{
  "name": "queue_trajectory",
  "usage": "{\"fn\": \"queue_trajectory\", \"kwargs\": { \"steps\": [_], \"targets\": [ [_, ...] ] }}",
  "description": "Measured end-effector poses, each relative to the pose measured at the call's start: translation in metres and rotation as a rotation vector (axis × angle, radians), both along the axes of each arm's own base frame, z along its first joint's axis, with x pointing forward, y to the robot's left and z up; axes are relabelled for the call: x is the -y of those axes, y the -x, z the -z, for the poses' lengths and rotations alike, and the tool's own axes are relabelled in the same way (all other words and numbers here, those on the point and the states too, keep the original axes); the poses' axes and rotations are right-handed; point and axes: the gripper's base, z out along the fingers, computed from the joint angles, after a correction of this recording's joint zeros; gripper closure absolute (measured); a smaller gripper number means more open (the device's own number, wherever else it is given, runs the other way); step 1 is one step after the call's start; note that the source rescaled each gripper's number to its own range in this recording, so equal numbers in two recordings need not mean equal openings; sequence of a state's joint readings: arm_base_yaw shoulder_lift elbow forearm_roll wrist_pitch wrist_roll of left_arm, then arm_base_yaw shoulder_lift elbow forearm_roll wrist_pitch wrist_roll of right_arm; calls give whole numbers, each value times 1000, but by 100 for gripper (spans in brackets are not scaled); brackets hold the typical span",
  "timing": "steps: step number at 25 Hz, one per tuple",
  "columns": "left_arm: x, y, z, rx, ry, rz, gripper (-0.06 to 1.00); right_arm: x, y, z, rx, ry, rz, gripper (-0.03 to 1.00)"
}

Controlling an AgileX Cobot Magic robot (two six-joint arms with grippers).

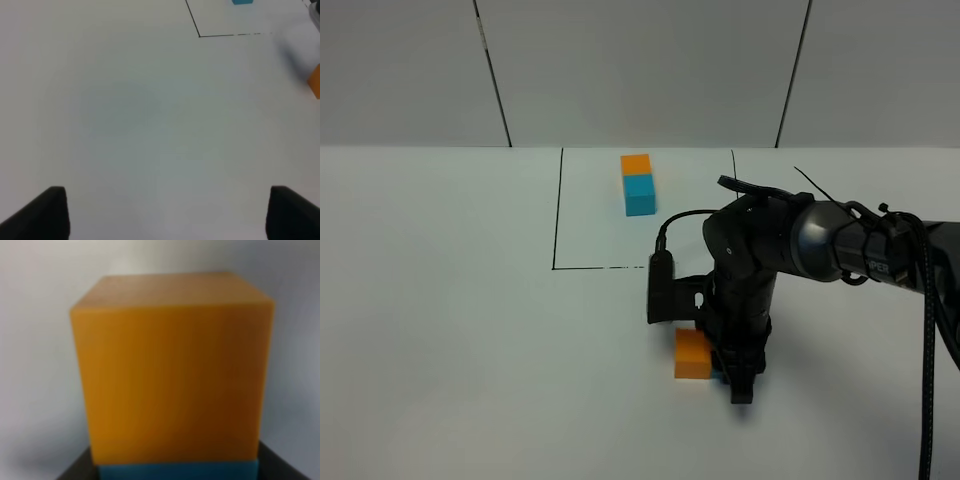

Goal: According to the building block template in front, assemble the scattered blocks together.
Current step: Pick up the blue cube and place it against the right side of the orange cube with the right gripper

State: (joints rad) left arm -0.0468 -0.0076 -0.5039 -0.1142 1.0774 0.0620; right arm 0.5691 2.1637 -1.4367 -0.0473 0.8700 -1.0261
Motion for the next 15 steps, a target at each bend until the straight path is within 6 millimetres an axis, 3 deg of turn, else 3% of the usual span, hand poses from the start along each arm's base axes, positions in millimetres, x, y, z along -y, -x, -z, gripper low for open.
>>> {"fn": "queue_trajectory", "kwargs": {
  "steps": [2, 4, 8, 9, 11, 15],
  "targets": [
    [0, 0, 0, 0, 0, 0, 27, -3, -2, -1, 5, -22, 70, 95],
    [0, 0, 0, 0, 0, 0, 27, -6, -5, -1, 23, -54, 167, 81],
    [0, 0, 0, 0, 0, 0, 27, -8, -12, -6, 65, -81, 358, 15],
    [0, 0, 0, 0, 0, 0, 27, -7, -13, -7, 76, -77, 388, 5],
    [0, 0, 0, 0, 0, 0, 27, -4, -13, -13, 94, -54, 442, -3],
    [0, 0, 0, 0, 0, 0, 27, 5, -6, -46, 115, -34, 556, -3]
  ]
}}
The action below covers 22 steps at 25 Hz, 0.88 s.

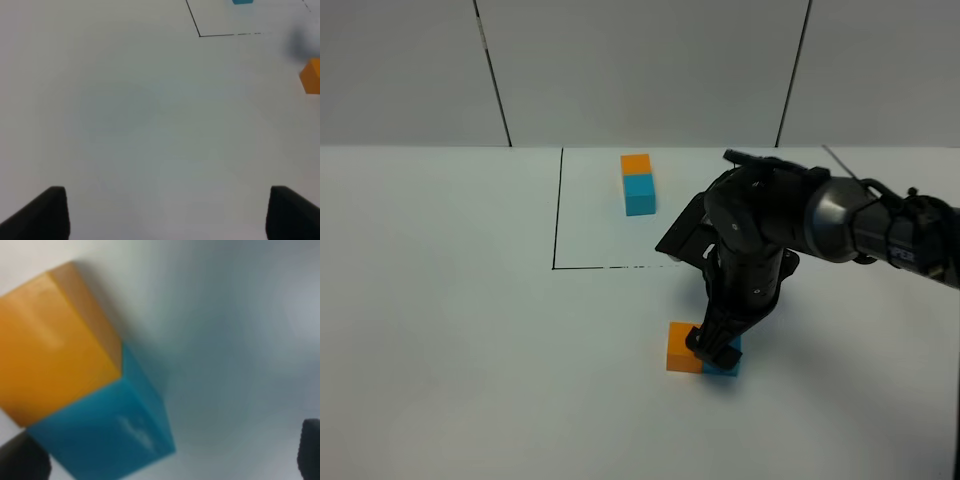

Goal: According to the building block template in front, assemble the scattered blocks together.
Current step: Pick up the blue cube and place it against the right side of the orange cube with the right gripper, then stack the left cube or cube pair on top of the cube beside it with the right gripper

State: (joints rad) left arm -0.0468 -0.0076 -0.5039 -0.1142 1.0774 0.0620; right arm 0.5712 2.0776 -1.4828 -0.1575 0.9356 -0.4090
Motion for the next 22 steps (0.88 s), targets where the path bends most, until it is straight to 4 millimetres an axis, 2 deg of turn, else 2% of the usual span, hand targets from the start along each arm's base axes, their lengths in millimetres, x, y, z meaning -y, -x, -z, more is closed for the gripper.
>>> {"fn": "queue_trajectory", "kwargs": {
  "steps": [2, 6, 10, 12, 14, 18, 22],
  "targets": [
    [0, 0, 0, 0, 0, 0, 27, 2, 5, -23, 23, -39, 78, -3],
    [0, 0, 0, 0, 0, 0, 27, 17, 18, -91, 127, -211, 278, -3],
    [0, 0, 0, 0, 0, 0, 27, 55, 41, -149, 322, -434, 486, -3],
    [0, 0, 0, 0, 0, 0, 27, 76, 56, -164, 411, -528, 557, -3],
    [0, 0, 0, 0, 0, 0, 27, 99, 79, -182, 509, -636, 618, -3],
    [0, 0, 0, 0, 0, 0, 27, 134, 114, -189, 616, -754, 726, -3],
    [0, 0, 0, 0, 0, 0, 27, 160, 140, -177, 652, -739, 803, -3]
  ]
}}
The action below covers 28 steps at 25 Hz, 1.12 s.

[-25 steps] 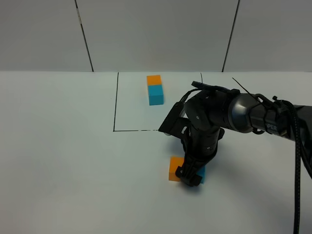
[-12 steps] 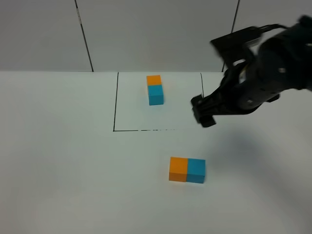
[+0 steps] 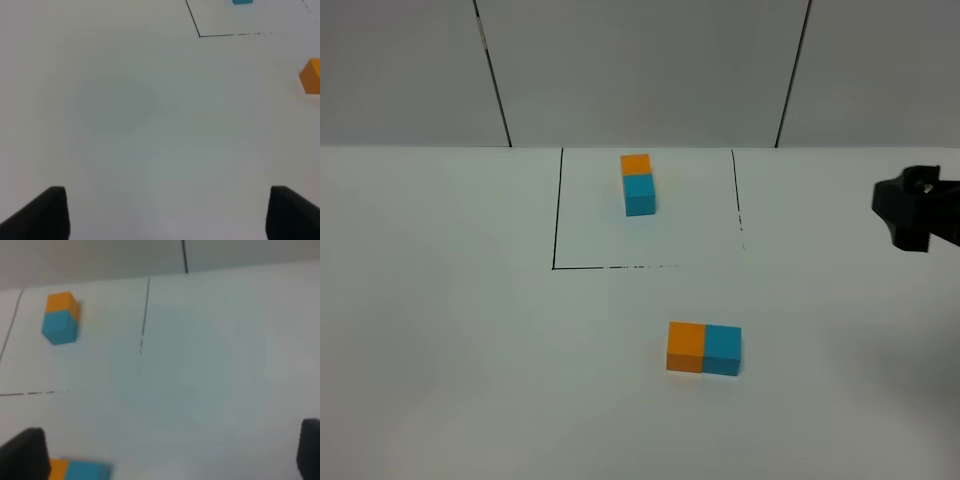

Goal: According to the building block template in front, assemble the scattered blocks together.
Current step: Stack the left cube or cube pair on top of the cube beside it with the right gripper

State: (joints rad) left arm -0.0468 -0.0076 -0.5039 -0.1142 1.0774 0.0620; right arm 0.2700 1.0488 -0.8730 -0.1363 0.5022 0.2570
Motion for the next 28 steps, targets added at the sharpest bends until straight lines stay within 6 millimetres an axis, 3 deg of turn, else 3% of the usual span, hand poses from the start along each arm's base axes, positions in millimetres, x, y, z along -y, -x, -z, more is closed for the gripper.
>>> {"fn": "queue_trajectory", "kwargs": {
  "steps": [9, 15, 19, 24, 28],
  "targets": [
    [0, 0, 0, 0, 0, 0, 27, 10, 4, 16, -96, 218, -58, -3],
    [0, 0, 0, 0, 0, 0, 27, 8, -20, 46, -209, 383, -130, -3],
    [0, 0, 0, 0, 0, 0, 27, 6, -43, 73, -379, 537, -208, -3],
    [0, 0, 0, 0, 0, 0, 27, -22, -60, 88, -499, 759, -478, -3],
    [0, 0, 0, 0, 0, 0, 27, -59, -74, 107, -546, 840, -693, -3]
  ]
}}
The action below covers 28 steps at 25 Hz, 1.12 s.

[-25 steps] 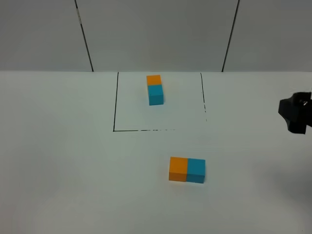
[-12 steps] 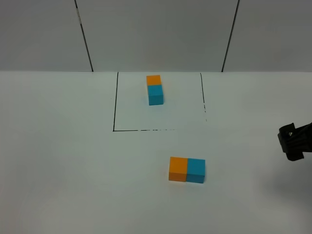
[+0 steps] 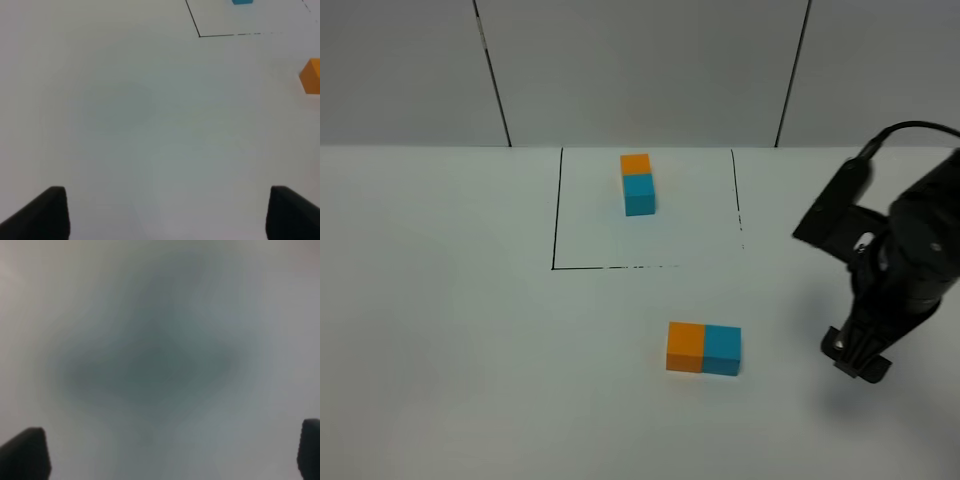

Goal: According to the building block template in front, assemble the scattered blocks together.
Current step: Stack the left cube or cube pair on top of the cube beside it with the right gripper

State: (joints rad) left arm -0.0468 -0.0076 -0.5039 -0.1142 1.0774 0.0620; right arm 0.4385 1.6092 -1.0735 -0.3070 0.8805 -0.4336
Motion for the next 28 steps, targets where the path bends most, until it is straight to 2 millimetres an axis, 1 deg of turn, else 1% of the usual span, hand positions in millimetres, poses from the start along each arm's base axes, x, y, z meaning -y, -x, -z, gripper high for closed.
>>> {"fn": "queue_trajectory", "kwargs": {
  "steps": [3, 4, 7, 11, 16, 19, 25, 28],
  "targets": [
    [0, 0, 0, 0, 0, 0, 27, -28, -15, 24, -80, 22, -103, -3],
    [0, 0, 0, 0, 0, 0, 27, -34, -20, 34, -109, 35, -137, -3],
    [0, 0, 0, 0, 0, 0, 27, -51, -32, 56, -159, 43, -229, -3],
    [0, 0, 0, 0, 0, 0, 27, -64, -39, 64, -155, -11, -307, -3],
    [0, 0, 0, 0, 0, 0, 27, -79, -37, 65, -136, -86, -352, -3],
    [0, 0, 0, 0, 0, 0, 27, -91, -34, 72, -129, -90, -401, -3],
    [0, 0, 0, 0, 0, 0, 27, -96, -37, 86, -125, -84, -437, -3],
    [0, 0, 0, 0, 0, 0, 27, -97, -38, 89, -117, -86, -443, -2]
  ]
}}
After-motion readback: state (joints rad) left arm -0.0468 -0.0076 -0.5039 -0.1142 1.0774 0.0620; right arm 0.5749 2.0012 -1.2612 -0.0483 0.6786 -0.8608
